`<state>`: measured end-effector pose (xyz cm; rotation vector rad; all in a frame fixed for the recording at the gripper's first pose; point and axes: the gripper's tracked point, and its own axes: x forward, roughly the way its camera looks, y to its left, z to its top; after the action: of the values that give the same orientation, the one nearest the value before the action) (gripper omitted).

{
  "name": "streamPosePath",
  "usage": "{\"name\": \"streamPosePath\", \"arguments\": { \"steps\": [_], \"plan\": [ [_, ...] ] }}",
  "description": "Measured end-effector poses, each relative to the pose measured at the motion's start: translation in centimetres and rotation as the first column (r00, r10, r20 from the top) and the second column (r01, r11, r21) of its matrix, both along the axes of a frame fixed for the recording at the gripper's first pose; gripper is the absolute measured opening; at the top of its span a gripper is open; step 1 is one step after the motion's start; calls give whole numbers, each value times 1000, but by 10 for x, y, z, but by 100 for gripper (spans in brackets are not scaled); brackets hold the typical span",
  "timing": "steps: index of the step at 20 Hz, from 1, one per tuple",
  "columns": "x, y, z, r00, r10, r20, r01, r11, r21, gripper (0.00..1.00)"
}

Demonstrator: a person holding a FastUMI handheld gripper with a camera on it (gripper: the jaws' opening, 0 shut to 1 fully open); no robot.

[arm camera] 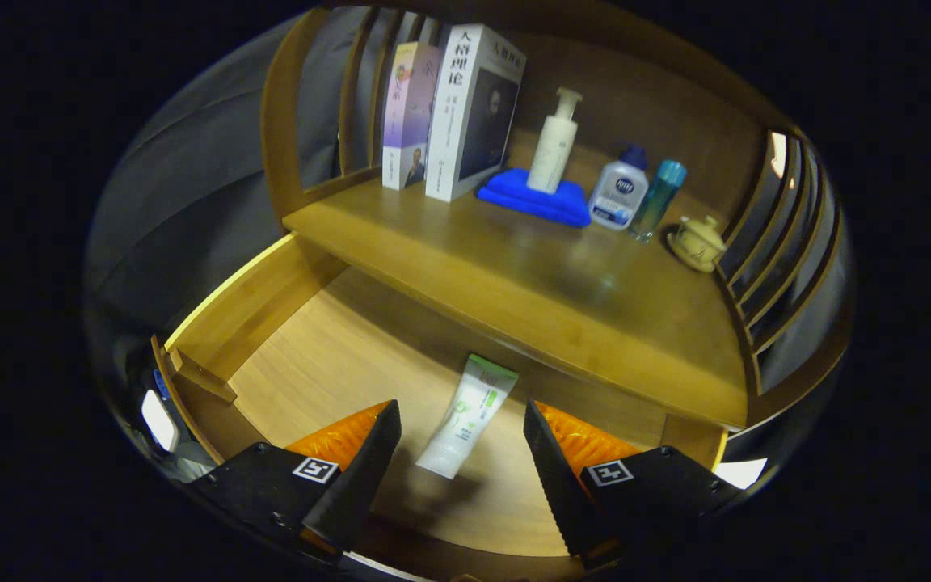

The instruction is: Pull open the drawer, take out the items inside it, and place them on the countertop above the cabinet.

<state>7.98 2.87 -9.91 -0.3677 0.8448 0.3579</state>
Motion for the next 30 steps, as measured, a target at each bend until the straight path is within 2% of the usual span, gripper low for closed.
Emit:
{"name": "streamPosePath", "arguments": {
  "steps": [6,11,13,14,15,18,21,22,24,30],
  "plan": [
    [9,-1,-41,978,-76,-195,74,997,-18,96],
    [13,-9,-79,943,-117,-313,92,992,-91,95],
    [15,-13,-88,938,-122,-325,81,988,-135,95],
    [13,-10,-92,929,-119,-350,83,990,-115,95],
    [13,-6,-87,927,-133,-351,105,990,-99,93],
    [14,-2,-93,915,-145,-376,120,989,-90,66],
    [12,3,-90,912,-112,-394,86,993,-82,48],
    [11,9,-91,914,-97,-394,81,995,-56,44],
    [-1,18,-92,896,-51,-442,49,999,-15,37],
    [-15,32,-81,909,37,-415,-39,999,3,37]
  ]
}}
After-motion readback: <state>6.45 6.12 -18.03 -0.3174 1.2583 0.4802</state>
